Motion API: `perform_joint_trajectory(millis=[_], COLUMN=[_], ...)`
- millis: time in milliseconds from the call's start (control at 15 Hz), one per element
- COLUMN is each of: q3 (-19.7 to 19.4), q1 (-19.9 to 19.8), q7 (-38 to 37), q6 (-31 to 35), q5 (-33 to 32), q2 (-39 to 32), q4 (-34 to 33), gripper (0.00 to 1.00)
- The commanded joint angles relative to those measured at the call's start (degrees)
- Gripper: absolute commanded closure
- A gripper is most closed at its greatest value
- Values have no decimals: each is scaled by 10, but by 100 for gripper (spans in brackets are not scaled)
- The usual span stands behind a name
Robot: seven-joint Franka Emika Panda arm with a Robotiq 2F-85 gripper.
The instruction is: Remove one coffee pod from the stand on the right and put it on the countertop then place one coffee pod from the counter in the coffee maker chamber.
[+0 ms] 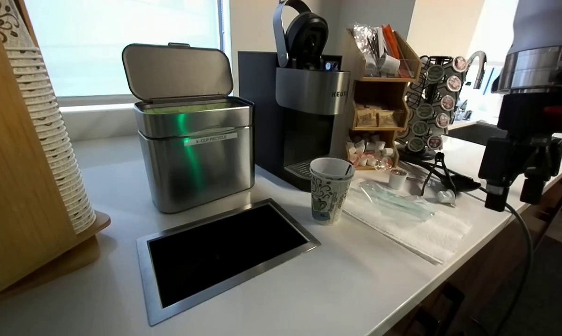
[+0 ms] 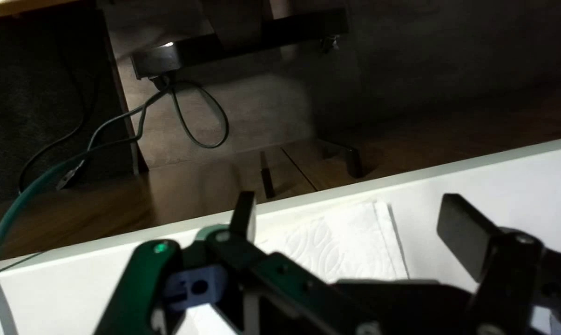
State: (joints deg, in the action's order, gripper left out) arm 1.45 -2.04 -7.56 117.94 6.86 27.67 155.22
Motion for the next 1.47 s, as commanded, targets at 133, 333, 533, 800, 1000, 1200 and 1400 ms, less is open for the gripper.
perform_joint_trajectory(millis=[133, 333, 533, 800, 1000, 1200, 1400], q3=[-2, -41, -90, -120, -136, -135, -140], q1=[11, -23, -41, -37, -31, -27, -2], q7=[8, 108, 227, 292, 342, 345, 391], q6=[-5, 32, 79, 112, 118, 118, 229], q5=[1, -86, -155, -135, -122, -121, -92], q2=[-1, -36, -67, -69, -89, -93, -102], q4=[-9, -32, -55, -63, -86, -88, -99], gripper=[0, 0, 0, 0, 0, 0, 0])
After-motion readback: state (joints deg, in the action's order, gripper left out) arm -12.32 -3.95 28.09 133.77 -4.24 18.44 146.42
